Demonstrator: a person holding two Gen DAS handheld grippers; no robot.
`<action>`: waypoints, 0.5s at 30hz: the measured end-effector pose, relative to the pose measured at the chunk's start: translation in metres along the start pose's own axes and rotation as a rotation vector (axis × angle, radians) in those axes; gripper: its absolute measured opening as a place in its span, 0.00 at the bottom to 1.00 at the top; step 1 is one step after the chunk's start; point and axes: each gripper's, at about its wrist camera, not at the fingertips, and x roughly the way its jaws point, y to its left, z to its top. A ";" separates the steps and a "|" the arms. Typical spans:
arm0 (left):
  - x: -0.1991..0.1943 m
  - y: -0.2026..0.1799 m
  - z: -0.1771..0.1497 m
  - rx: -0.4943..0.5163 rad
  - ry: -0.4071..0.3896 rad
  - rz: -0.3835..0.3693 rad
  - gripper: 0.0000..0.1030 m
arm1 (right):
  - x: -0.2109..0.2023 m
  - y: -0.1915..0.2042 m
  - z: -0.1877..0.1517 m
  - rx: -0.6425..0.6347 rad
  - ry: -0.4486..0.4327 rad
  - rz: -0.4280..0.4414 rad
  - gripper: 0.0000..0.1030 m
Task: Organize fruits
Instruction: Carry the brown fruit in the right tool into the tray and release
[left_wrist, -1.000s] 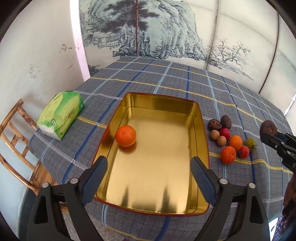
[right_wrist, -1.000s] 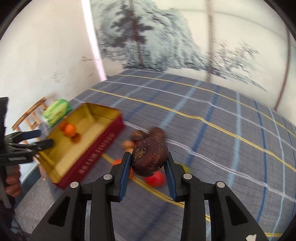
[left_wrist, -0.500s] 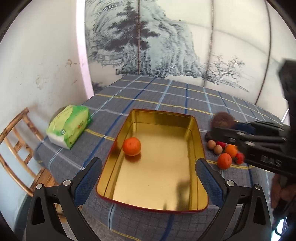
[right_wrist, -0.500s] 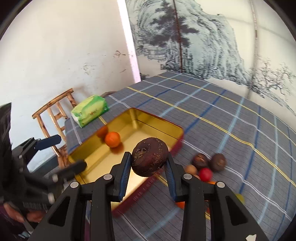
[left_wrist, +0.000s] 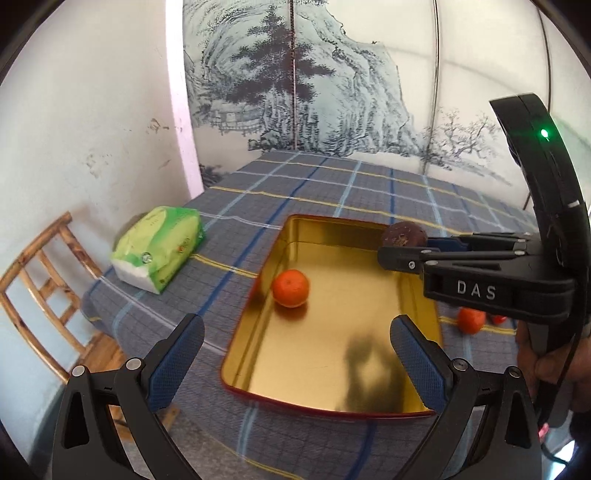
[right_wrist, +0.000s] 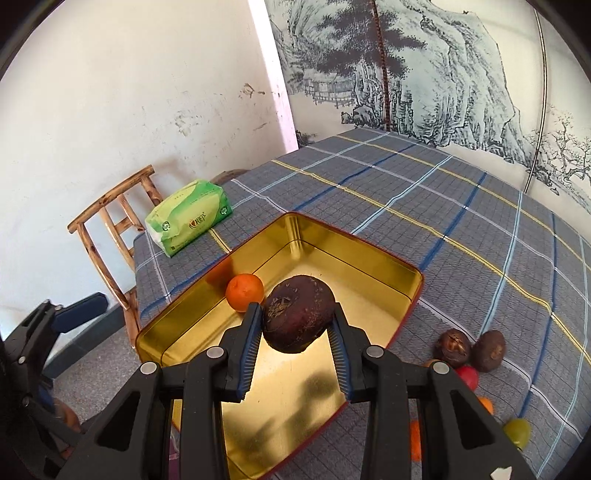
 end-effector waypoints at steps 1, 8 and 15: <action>0.001 0.001 -0.001 0.003 -0.001 0.002 0.97 | 0.003 0.000 0.000 0.002 0.004 -0.001 0.32; 0.012 0.009 -0.004 -0.011 0.030 -0.003 0.97 | 0.020 -0.001 0.006 0.008 0.031 -0.011 0.32; 0.013 0.011 -0.012 0.000 0.025 0.002 0.97 | 0.035 0.000 0.010 0.006 0.056 -0.024 0.32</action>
